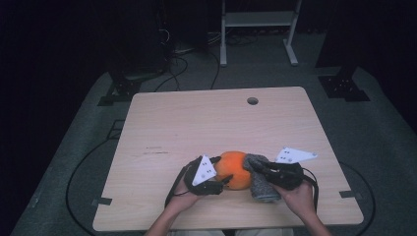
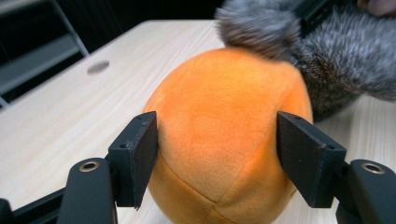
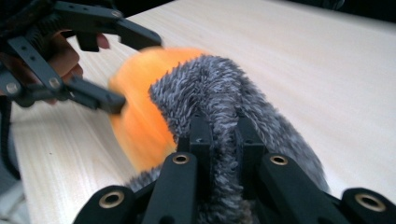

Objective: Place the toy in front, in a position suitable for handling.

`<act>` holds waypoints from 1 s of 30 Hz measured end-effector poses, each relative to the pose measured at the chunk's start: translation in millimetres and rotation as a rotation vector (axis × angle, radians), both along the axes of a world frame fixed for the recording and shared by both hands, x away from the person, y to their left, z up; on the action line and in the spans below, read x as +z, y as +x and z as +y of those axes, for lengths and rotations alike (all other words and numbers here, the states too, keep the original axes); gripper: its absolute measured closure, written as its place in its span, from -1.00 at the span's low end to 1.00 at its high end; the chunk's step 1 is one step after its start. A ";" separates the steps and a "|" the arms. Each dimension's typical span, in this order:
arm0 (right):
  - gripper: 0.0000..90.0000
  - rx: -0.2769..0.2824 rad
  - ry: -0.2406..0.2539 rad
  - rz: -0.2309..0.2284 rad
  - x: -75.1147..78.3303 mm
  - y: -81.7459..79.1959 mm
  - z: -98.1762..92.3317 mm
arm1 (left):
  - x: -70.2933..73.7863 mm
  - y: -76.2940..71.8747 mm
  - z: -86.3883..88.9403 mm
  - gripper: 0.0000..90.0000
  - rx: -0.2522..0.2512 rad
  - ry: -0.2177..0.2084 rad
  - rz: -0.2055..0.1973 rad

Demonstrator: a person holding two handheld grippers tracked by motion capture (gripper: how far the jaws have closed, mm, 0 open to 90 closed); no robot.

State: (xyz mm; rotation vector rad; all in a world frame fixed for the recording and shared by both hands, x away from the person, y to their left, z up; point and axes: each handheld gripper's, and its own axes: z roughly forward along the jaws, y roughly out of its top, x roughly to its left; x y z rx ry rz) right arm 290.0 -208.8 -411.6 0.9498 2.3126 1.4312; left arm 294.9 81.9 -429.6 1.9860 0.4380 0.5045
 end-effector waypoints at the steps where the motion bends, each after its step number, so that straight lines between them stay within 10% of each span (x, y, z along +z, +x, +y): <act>1: 0.79 -0.002 0.011 0.018 -2.5 1.6 -1.4 | 0.2 3.4 2.1 -0.35 0.001 -0.020 0.040; 5: 0.79 0.008 0.000 -0.016 2.1 -3.3 7.5 | 5.8 9.7 1.5 -0.75 0.007 -0.085 0.157; 9: 0.79 0.084 -0.017 -0.068 5.9 -11.0 21.6 | 1.1 11.1 6.3 -0.50 -0.004 -0.050 0.146; 13: 0.79 0.046 -0.009 -0.021 -3.3 -3.3 11.1 | -2.1 11.3 10.6 -0.40 -0.004 -0.020 0.133; 14: 0.79 0.016 0.028 0.056 -10.0 3.4 1.1 | -3.4 11.2 12.2 -0.38 -0.018 -0.019 0.138; 19: 0.79 0.046 0.050 -0.001 -0.2 -4.8 8.7 | -2.6 11.3 15.0 -0.42 -0.044 -0.016 0.154; 30: 0.79 0.021 0.062 0.035 -6.1 2.0 2.1 | -1.0 13.2 19.2 -0.53 -0.082 0.007 0.177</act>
